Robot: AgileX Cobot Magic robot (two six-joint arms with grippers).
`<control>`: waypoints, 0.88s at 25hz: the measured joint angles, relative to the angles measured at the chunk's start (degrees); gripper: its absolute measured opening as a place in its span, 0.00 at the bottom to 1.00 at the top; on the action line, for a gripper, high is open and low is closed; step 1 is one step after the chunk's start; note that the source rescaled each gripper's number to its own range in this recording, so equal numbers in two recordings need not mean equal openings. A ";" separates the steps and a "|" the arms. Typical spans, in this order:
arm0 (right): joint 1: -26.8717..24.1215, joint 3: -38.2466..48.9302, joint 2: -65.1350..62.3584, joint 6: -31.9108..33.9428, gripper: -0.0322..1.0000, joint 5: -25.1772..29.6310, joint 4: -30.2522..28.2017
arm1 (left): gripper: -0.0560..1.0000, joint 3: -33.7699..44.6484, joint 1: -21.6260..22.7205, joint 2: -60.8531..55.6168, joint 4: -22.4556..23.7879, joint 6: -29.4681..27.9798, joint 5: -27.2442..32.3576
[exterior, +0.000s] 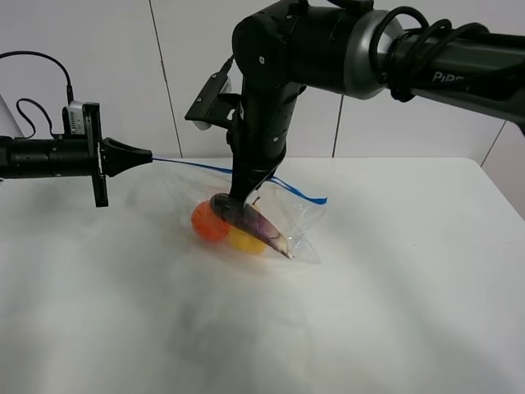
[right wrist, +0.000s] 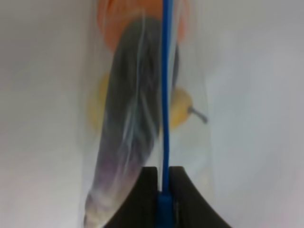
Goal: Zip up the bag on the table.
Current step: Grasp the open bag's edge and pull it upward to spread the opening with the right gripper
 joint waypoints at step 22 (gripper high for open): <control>0.00 0.00 -8.17 4.31 0.03 3.33 1.96 | 0.05 0.00 3.33 0.00 -1.55 0.39 0.00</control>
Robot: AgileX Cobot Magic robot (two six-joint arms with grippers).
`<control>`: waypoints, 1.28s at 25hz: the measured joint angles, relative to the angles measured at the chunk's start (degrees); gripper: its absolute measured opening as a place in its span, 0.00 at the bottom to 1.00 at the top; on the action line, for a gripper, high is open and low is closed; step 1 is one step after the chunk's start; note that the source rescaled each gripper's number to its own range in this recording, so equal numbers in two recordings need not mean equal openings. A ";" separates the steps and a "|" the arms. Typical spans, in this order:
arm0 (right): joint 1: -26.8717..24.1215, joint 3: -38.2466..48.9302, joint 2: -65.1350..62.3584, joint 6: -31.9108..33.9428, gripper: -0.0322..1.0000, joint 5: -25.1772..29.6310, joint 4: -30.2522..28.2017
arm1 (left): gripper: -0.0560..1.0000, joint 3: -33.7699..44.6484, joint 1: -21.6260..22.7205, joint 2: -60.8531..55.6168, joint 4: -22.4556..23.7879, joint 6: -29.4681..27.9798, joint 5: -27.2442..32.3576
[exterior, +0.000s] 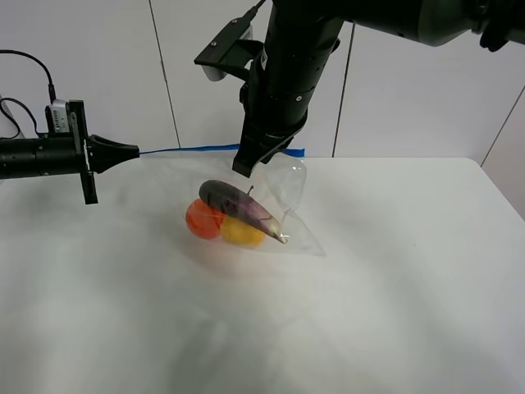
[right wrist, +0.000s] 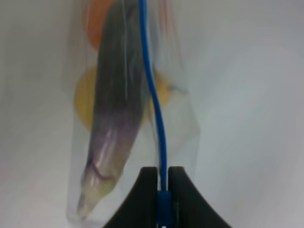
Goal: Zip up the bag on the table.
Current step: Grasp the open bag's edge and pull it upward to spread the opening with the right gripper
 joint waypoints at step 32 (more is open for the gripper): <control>-3.81 0.05 0.00 1.24 0.03 0.46 1.37 | 0.05 0.00 4.18 0.00 -1.73 1.17 1.63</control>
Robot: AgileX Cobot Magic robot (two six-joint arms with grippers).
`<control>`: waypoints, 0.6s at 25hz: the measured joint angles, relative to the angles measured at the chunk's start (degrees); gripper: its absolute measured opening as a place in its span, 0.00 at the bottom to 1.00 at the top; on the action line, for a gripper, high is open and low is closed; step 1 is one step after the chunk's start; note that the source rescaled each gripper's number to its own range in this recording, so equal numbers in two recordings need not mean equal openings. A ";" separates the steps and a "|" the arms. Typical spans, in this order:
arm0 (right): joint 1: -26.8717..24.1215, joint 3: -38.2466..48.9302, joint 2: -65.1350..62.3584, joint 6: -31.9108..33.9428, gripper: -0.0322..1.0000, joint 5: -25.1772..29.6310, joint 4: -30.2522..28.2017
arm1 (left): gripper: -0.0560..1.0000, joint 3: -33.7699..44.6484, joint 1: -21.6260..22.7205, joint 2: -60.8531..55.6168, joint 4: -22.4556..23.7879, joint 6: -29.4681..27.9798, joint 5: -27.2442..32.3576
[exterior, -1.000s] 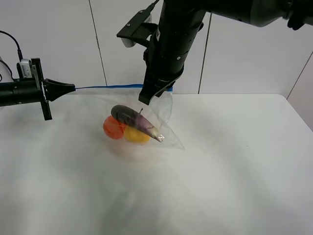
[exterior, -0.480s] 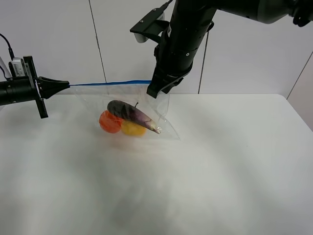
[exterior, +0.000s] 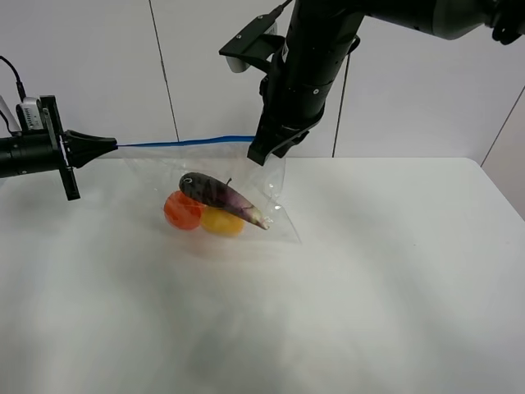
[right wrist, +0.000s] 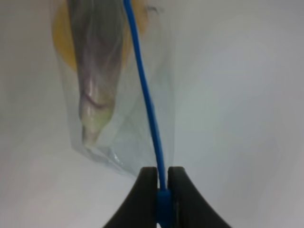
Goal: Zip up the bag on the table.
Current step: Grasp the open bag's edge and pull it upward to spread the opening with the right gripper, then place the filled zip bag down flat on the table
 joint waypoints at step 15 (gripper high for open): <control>-0.19 0.00 -0.21 0.00 0.95 0.62 -0.19 | 0.05 0.00 -1.14 0.00 0.48 0.12 -1.02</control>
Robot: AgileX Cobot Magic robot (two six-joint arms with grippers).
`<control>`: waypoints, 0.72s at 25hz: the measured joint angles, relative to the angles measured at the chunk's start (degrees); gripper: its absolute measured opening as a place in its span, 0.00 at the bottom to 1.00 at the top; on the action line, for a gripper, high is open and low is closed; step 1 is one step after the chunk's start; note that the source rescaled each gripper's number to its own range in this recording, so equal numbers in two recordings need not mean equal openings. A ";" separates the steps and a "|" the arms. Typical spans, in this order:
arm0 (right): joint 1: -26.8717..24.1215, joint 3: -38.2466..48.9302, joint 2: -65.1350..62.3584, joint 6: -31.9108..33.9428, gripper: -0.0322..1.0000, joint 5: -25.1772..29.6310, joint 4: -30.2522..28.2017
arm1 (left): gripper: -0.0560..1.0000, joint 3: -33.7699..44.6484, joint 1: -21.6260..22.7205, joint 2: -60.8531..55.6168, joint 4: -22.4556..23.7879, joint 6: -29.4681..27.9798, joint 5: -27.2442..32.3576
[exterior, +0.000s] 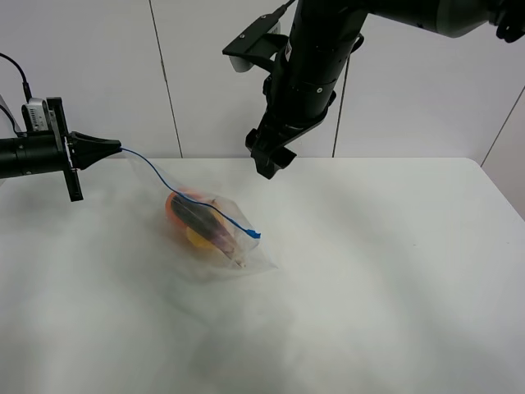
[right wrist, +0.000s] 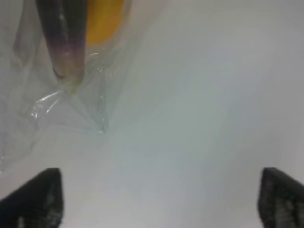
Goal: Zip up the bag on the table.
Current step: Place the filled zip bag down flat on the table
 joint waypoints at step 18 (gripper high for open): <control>-4.01 0.00 -9.83 2.23 1.00 -2.02 7.87 | 0.05 0.00 -6.65 0.00 15.88 1.17 -1.56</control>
